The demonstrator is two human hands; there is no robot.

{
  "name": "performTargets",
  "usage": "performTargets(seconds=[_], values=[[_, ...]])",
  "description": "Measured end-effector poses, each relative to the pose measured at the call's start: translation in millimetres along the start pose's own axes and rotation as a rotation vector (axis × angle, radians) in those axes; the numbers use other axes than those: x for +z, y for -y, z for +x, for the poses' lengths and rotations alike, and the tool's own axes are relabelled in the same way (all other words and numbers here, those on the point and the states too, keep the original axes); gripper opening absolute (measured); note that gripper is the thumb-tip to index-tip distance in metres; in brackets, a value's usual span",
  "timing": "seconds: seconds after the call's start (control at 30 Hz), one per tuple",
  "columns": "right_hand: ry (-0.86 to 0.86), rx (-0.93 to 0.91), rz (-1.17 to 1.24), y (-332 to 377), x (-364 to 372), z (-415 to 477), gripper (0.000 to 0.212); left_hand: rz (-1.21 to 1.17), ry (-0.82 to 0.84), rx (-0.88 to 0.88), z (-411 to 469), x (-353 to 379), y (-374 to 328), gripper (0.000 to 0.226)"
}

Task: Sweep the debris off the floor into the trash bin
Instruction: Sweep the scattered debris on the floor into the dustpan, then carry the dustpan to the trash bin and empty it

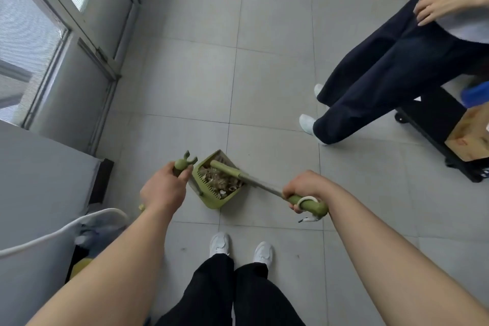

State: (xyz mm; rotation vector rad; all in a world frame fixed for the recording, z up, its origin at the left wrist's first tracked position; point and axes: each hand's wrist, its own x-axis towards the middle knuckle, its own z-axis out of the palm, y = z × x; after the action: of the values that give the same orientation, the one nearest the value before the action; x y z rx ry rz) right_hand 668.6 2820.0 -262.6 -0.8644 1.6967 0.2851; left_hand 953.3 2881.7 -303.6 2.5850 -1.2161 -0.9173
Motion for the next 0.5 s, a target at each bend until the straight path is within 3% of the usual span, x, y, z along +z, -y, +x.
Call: performTargets(seconds=[0.4,0.5], values=[[-0.107,-0.012,0.143,-15.8,-90.5,-74.5,0.017,-0.047,-0.005,0.139,-23.7,-24.0,-65.9,0.035],[-0.029,0.045,0.147,-8.5,-111.0,-88.8,0.026,-0.067,-0.001,0.182,-24.4,-26.9,-86.9,0.034]])
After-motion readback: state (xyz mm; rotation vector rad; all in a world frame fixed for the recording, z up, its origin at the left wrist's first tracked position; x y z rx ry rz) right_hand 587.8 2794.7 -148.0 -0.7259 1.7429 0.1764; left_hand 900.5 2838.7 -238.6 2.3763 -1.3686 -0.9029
